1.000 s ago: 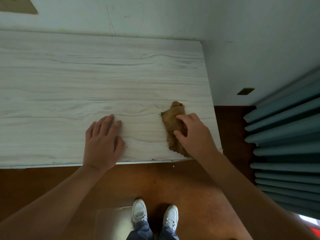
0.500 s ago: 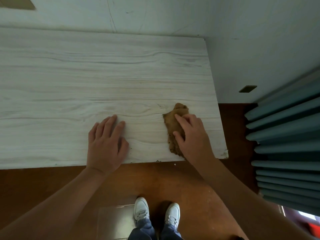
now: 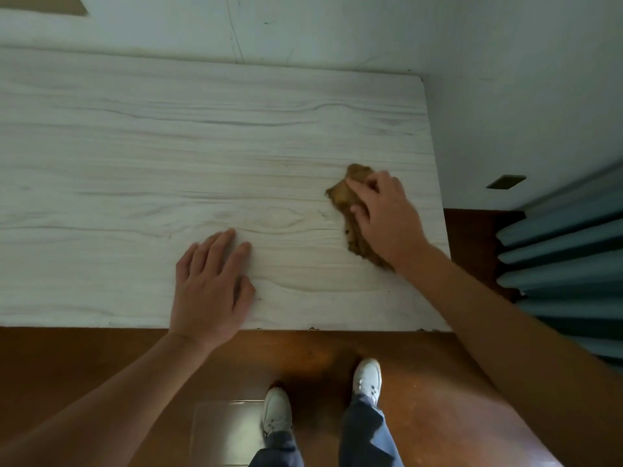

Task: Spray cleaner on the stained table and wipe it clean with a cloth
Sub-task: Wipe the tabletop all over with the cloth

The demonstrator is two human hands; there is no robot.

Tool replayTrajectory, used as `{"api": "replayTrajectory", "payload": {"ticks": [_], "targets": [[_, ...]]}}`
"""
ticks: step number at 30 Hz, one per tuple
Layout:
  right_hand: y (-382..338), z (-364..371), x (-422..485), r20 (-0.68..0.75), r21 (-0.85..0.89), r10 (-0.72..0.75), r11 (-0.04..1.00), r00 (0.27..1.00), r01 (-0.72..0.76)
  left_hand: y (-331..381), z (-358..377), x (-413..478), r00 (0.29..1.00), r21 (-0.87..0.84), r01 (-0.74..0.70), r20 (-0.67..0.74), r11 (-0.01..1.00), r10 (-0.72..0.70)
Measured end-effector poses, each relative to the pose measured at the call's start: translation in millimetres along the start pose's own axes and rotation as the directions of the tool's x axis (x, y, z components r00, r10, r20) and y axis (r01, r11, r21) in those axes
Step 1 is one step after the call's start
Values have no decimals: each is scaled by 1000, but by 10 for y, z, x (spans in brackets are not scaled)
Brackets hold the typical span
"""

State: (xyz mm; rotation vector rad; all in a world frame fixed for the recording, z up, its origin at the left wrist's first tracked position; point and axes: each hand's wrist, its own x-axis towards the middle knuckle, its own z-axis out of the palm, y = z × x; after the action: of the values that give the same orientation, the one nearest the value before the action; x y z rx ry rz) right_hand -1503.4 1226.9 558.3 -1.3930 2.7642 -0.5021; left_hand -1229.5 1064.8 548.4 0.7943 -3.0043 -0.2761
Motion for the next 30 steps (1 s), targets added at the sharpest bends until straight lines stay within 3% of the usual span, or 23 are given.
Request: {"api": "replayTrajectory", "payload": {"ticks": [4,6,9,11,13,15,18,22,30], "targets": [[160,12,532,-26,-59,105,993,994,-106,11,-5,6,1000,11,17,25,1000,-17],[37,61,545,-26,-40,73,996,997,-74,5,-11,1,999,-5,19,26,1000,-19],[-85,114,305,21,75,-242,968,970,240,63,-45,33,998,-27,57,14,998,-56],[36,82,178,63,136,-470,878,880,459,192,-76,131,986,-75,162,-14,984,-163],[277,14,216,58,140,-562,823,825,550,360,-92,278,964,-128,257,-41,958,-264],[568,-60,421,39,103,-539,840,841,533,522,-80,476,962,-118,250,-84,961,-260],[1019,-163,962,32,56,-381,924,924,379,719,-5,799,977,-53,181,-103,982,-186],[1479,-242,1748,53,47,-224,974,973,221,824,130,944,970,-60,212,-111,975,-218],[1695,-170,2285,-11,95,-201,975,980,201,815,152,939,968,-64,206,-136,976,-213]]}}
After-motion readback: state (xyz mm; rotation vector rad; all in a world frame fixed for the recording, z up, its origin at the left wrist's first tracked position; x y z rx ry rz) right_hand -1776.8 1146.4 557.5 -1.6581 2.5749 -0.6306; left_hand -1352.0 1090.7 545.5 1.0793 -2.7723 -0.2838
